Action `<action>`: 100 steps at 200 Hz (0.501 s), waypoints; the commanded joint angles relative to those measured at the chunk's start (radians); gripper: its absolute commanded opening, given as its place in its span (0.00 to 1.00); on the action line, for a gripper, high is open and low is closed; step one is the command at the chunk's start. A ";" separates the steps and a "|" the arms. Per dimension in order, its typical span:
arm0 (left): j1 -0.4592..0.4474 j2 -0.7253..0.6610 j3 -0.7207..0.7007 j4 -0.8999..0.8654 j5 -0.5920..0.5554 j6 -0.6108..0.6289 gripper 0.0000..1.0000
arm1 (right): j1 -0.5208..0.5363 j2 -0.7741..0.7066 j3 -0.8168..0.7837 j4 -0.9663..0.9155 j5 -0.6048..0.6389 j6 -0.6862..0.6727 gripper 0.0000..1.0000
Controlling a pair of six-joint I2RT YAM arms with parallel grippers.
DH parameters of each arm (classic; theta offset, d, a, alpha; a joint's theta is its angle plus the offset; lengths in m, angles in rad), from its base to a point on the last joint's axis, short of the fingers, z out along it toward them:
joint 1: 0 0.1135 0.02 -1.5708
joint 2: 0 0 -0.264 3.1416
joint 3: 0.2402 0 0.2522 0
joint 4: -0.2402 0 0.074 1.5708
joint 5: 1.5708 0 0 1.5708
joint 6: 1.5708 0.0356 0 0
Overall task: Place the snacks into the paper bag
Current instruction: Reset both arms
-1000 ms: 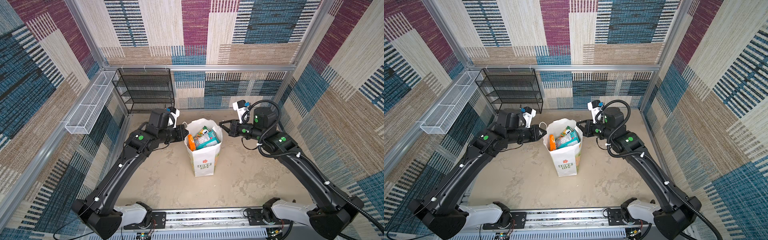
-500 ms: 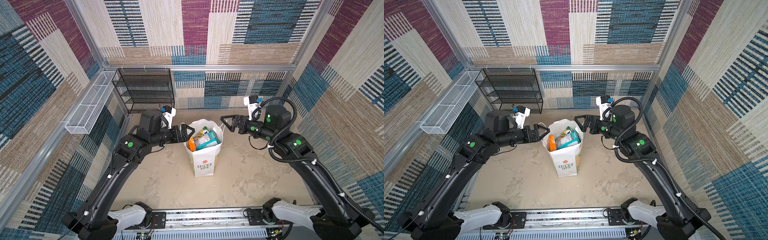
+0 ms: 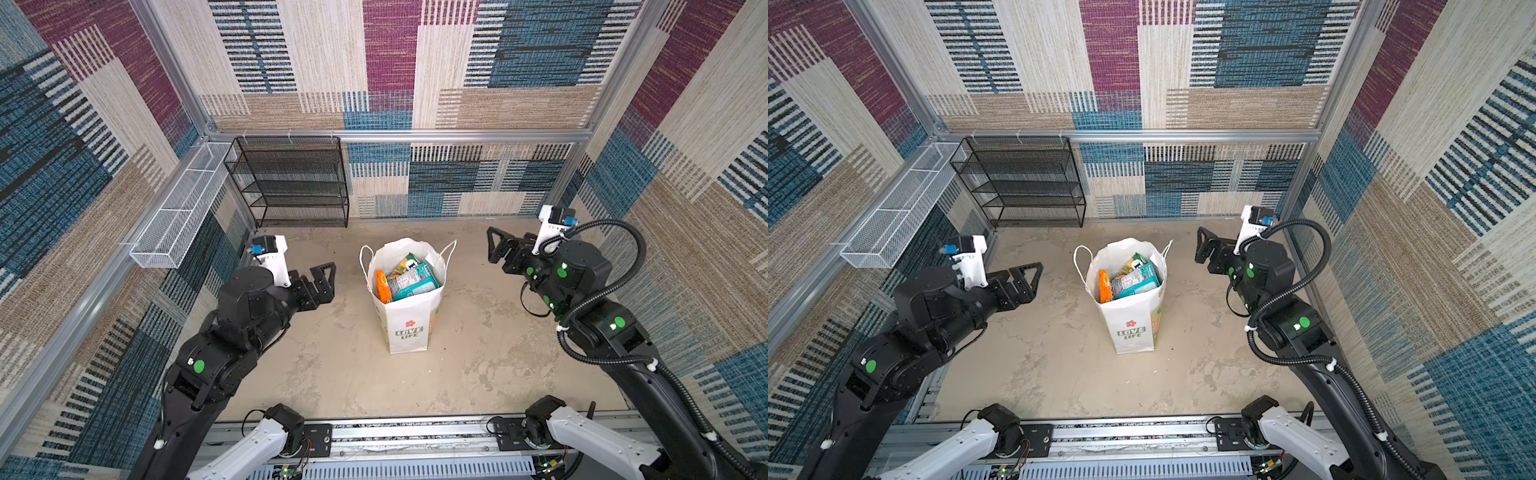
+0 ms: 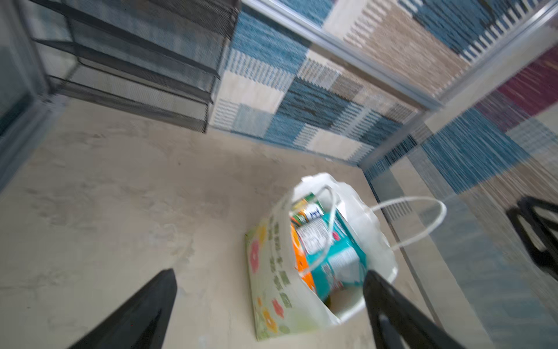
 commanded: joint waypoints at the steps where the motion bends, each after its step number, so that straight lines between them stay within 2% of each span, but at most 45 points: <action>1: -0.001 -0.067 -0.122 0.112 -0.308 -0.016 1.00 | 0.000 -0.053 -0.136 0.283 0.249 -0.099 1.00; 17: -0.001 -0.107 -0.219 0.138 -0.404 -0.040 1.00 | -0.005 -0.074 -0.251 0.403 0.240 -0.170 1.00; 34: 0.000 -0.129 -0.333 0.191 -0.497 -0.085 1.00 | -0.036 -0.075 -0.347 0.485 0.228 -0.178 1.00; 50: 0.002 -0.123 -0.425 0.237 -0.605 -0.138 0.99 | -0.100 -0.068 -0.427 0.559 0.155 -0.189 1.00; 70: 0.005 -0.112 -0.547 0.362 -0.741 -0.140 0.99 | -0.200 -0.051 -0.529 0.671 0.057 -0.194 1.00; 77: 0.009 -0.110 -0.600 0.441 -0.771 -0.118 0.99 | -0.231 -0.042 -0.557 0.699 0.036 -0.184 1.00; 100: 0.042 -0.094 -0.760 0.768 -0.780 0.091 0.99 | -0.316 0.008 -0.634 0.770 -0.030 -0.154 1.00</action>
